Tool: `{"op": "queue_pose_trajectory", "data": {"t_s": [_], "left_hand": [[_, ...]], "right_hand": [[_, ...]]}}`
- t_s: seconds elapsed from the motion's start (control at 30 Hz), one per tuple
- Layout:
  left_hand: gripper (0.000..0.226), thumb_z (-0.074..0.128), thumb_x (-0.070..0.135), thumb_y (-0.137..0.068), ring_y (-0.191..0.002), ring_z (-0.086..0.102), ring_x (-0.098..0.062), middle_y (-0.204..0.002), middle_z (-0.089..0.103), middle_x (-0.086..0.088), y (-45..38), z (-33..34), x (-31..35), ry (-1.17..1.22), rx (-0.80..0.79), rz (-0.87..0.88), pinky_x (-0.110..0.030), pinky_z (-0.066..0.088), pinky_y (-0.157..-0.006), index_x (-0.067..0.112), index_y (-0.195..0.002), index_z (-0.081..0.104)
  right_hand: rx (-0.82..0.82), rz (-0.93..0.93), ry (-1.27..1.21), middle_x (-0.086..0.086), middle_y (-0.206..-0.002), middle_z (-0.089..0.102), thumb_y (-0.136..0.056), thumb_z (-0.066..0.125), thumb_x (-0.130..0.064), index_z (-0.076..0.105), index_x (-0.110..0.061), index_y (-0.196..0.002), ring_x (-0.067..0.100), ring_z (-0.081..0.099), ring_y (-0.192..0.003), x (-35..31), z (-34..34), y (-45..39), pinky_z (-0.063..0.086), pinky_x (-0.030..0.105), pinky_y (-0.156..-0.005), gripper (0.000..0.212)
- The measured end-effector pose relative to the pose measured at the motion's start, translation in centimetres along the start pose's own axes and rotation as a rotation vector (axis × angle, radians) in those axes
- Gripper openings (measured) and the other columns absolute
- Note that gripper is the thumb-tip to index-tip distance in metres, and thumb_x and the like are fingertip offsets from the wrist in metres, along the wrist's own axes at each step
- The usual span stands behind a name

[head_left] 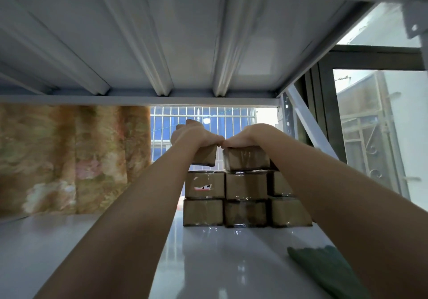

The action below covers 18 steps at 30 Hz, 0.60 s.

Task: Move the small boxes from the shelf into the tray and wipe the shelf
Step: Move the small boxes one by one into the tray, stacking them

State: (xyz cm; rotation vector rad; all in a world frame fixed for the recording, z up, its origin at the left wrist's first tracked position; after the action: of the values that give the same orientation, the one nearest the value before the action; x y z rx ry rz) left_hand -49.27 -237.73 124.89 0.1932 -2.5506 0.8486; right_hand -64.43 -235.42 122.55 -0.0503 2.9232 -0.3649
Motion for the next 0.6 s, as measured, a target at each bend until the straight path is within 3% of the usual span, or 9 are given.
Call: {"op": "queue_pose_trajectory", "data": {"t_s": [0.1, 0.33, 0.4, 0.47, 0.53, 0.6], "left_hand": [[0.098, 0.068, 0.06, -0.07, -0.123, 0.043, -0.031, -0.134, 0.036, -0.015, -0.2, -0.6, 0.2, 0.076, 0.052, 0.027, -0.036, 0.041, -0.09, 0.006, -0.14, 0.027], [0.107, 0.071, 0.056, -0.069, -0.125, 0.038, -0.033, -0.137, 0.03, -0.017, 0.6, -2.3, 0.8, 0.091, 0.253, 0.096, -0.035, 0.041, -0.092, -0.005, -0.142, 0.023], [0.102, 0.073, 0.053, -0.071, -0.128, 0.033, -0.033, -0.141, 0.024, -0.018, 1.0, -2.5, 1.0, 0.1, 0.268, 0.116, -0.036, 0.04, -0.094, -0.003, -0.141, 0.024], [0.106, 0.075, 0.054, -0.07, -0.132, 0.028, -0.033, -0.145, 0.018, -0.018, 1.4, -2.6, 0.9, 0.113, 0.277, 0.12, -0.037, 0.04, -0.096, -0.004, -0.142, 0.023], [0.115, 0.078, 0.055, -0.066, -0.134, 0.025, -0.033, -0.148, 0.015, -0.018, 1.4, -2.8, 0.4, 0.152, 0.303, 0.106, -0.039, 0.041, -0.097, -0.006, -0.142, 0.019], [0.117, 0.08, 0.054, -0.064, -0.136, 0.023, -0.033, -0.149, 0.014, -0.018, 1.2, -3.2, -0.1, 0.201, 0.337, 0.096, -0.04, 0.042, -0.096, -0.007, -0.142, 0.019]], "right_hand": [[-0.106, -0.011, -0.072, 0.01, -0.076, 0.054, -0.095, 0.04, -0.049, 0.053, -0.007, -0.097, 0.021, 0.054, -0.064, -0.7, 1.1, -0.1, 0.041, 0.025, -0.059, 0.044], [-0.051, 0.045, -0.077, 0.008, -0.082, 0.051, -0.089, 0.048, -0.054, 0.049, -0.014, -0.106, 0.021, 0.052, -0.074, 0.6, 0.9, -0.6, 0.041, 0.03, -0.071, 0.044], [0.043, 0.05, -0.126, 0.007, -0.091, 0.057, -0.085, 0.048, -0.061, 0.053, -0.015, -0.118, 0.024, 0.055, -0.089, 0.6, 0.4, -1.5, 0.041, 0.032, -0.084, 0.057], [0.209, 0.049, -0.17, 0.009, -0.117, 0.057, -0.076, 0.047, -0.075, 0.043, -0.013, -0.135, 0.029, 0.055, -0.107, 0.5, -0.9, -2.1, 0.042, 0.036, -0.096, 0.086], [0.392, 0.025, -0.171, 0.013, -0.139, 0.043, -0.067, 0.049, -0.083, 0.027, -0.011, -0.145, 0.035, 0.045, -0.125, 0.2, -2.3, -1.6, 0.042, 0.044, -0.1, 0.108], [0.528, -0.013, -0.177, 0.017, -0.144, 0.031, -0.069, 0.055, -0.079, 0.018, -0.005, -0.147, 0.036, 0.034, -0.132, -0.2, -3.3, -0.7, 0.039, 0.046, -0.101, 0.114]]}}
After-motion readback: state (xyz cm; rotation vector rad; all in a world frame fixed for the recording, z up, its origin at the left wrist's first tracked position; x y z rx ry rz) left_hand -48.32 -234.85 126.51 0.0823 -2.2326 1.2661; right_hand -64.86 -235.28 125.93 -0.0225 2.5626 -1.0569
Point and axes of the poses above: each hand's wrist, its own y-axis away from the middle knuckle, its own z-axis out of the palm, x = y × z, the point moved 10 cm from there along -y, towards the middle knuckle
